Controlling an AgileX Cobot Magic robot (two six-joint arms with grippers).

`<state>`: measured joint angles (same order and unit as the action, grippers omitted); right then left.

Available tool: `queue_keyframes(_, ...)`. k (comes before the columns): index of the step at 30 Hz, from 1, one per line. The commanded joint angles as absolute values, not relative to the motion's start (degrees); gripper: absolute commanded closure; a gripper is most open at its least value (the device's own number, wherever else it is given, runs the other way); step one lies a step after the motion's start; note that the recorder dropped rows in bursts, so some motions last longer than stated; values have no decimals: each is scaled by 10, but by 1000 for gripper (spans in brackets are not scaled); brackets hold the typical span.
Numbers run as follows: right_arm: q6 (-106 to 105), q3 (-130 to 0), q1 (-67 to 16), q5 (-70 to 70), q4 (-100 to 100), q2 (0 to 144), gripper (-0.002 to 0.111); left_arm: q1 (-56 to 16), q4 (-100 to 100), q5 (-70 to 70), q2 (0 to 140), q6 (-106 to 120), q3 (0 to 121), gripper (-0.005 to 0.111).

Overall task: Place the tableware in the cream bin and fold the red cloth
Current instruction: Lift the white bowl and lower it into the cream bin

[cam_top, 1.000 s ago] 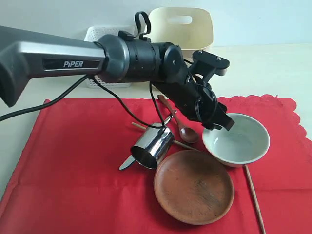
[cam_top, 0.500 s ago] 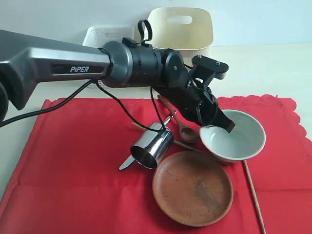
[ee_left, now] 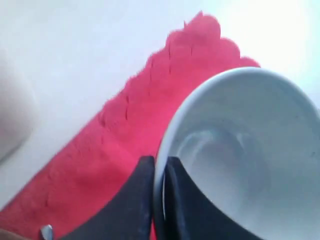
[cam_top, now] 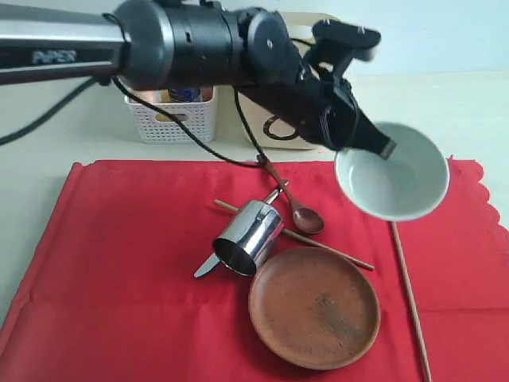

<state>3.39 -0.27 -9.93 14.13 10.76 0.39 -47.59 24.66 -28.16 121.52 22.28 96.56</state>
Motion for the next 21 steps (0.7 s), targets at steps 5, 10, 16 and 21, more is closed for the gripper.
queue_keyframes(5,30,0,-99,137,106,0,108,-420,244,-144,1153,223,966,107)
queue_keyframes(10,30,0,-99,137,106,0,108,-379,244,-67,1161,223,966,107)
queue_keyframes(16,30,0,-99,137,106,0,108,-358,244,41,1199,222,966,107)
queue_keyframes(21,30,0,-99,137,106,0,108,-358,244,102,1240,222,966,107)
